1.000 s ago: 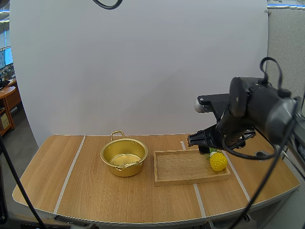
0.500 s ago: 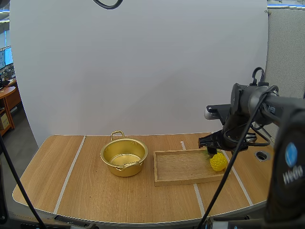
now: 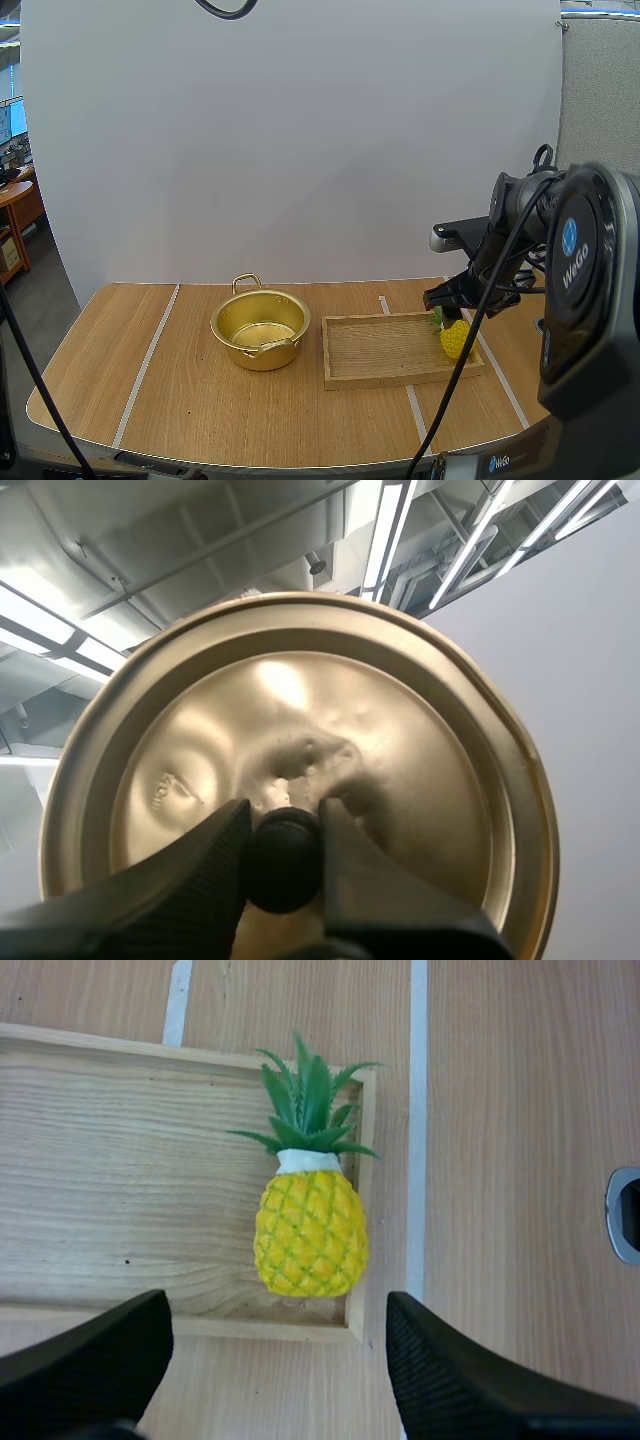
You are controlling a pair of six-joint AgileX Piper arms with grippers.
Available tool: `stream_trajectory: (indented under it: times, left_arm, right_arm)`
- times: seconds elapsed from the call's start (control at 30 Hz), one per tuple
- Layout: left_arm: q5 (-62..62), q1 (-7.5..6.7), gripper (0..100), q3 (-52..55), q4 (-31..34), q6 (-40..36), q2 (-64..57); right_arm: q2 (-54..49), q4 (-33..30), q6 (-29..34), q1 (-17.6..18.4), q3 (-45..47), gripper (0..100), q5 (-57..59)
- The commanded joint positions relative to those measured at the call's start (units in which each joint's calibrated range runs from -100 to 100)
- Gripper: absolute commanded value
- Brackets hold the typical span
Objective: Open the pot, put the pineapple inside, and close it
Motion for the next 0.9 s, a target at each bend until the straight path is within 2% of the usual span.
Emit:
stream_trajectory:
  times: [0.0, 0.33, 0.87]
  left_arm:
    - [-1.95, -0.11, 0, -0.36, 0.04, -0.52, -0.03]
    - [-1.95, -0.11, 0, -0.36, 0.04, -0.52, -0.03]
    - [-1.95, -0.11, 0, -0.36, 0.04, -0.52, -0.03]
  right_arm:
    - [1.29, -0.16, -1.68, -0.22, -1.09, 100, -1.26]
    - [7.74, -0.27, -3.11, -0.22, -1.09, 100, -6.16]
    - [12.42, -1.79, -3.22, -0.22, -1.09, 100, -12.23]
